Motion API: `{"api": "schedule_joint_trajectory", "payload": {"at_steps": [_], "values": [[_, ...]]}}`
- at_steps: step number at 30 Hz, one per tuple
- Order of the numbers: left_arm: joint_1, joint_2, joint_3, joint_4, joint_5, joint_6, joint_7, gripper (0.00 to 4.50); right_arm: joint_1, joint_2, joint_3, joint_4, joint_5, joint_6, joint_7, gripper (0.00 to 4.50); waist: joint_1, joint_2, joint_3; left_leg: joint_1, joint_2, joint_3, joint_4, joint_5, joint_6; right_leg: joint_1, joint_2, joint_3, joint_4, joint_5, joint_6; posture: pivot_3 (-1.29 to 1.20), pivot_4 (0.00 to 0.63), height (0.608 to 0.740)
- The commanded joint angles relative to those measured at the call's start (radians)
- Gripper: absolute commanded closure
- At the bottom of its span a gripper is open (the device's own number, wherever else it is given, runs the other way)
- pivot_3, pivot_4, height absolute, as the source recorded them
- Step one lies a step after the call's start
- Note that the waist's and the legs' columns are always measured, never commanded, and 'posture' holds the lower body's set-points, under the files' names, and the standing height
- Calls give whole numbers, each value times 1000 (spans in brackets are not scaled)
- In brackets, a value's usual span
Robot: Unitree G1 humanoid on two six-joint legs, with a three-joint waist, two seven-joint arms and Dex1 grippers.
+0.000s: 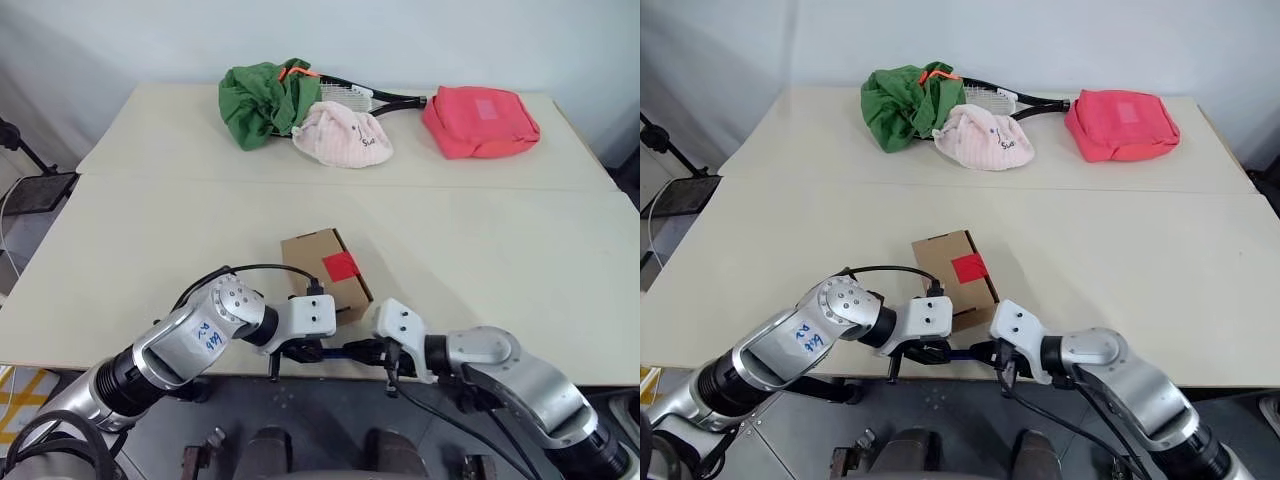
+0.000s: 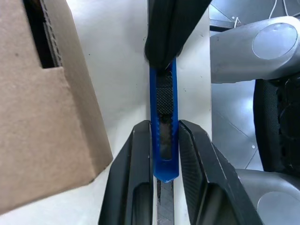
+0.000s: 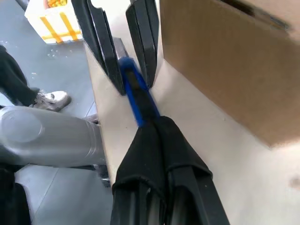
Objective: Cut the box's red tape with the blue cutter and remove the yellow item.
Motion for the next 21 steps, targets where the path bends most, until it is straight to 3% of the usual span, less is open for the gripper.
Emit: {"api": "schedule_joint_trajectory", "payload": {"at_steps": [1,6,10,13,14,21], "values": [[60,28,97,-17,-42,-247,-54,4039,46,-75,-353,-120,405,211,3,4095,0,1,1,-1,0,0,0,0,0,0,0,0,0,0,0,0,150,740],[85,-21,231,-33,-107,-443,-58,4039,89,-296,-715,-56,927,442,-120,2530,2,2,2,0,1,0,0,0,0,0,0,-1,-1,1,-1,0,150,740],[84,-38,243,-19,-77,-553,-60,4039,173,-499,-798,30,1296,480,-271,1170,3,2,2,1,1,0,0,-2,3,3,0,-1,-4,1,-1,0,150,740],[78,-52,236,3,-59,-598,-51,4039,189,-596,-723,36,1427,429,-397,133,-1,1,3,1,1,0,1,-2,3,4,0,-1,-5,2,0,0,150,740],[74,-56,230,11,-52,-609,-54,4039,180,-613,-687,37,1450,407,-438,23,-1,1,3,1,1,0,1,-2,3,4,0,-1,-5,2,0,0,150,740],[70,-62,188,51,-13,-644,-79,4039,-47,-632,-323,62,1510,337,-655,23,-1,0,3,0,1,0,2,-2,3,3,0,-1,-7,3,2,0,150,740]]}}
